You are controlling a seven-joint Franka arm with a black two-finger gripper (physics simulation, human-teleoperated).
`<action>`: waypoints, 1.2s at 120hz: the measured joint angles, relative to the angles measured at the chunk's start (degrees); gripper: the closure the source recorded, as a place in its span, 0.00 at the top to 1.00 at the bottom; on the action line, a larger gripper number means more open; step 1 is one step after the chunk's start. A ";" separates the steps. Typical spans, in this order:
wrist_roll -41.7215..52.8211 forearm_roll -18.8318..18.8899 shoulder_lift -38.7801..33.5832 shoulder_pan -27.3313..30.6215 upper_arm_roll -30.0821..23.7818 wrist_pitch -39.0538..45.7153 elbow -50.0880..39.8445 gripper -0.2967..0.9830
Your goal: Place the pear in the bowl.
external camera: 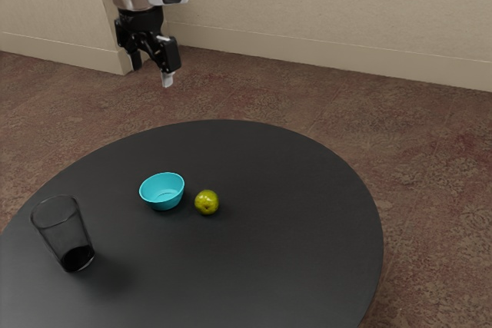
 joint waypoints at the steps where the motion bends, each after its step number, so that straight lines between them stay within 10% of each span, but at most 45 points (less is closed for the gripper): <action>1: 0.00 0.01 -0.01 -0.01 0.01 -0.01 -0.11 0.77; 144: -6.88 -15.91 34.00 7.01 -1.68 18.98 1.82 0.77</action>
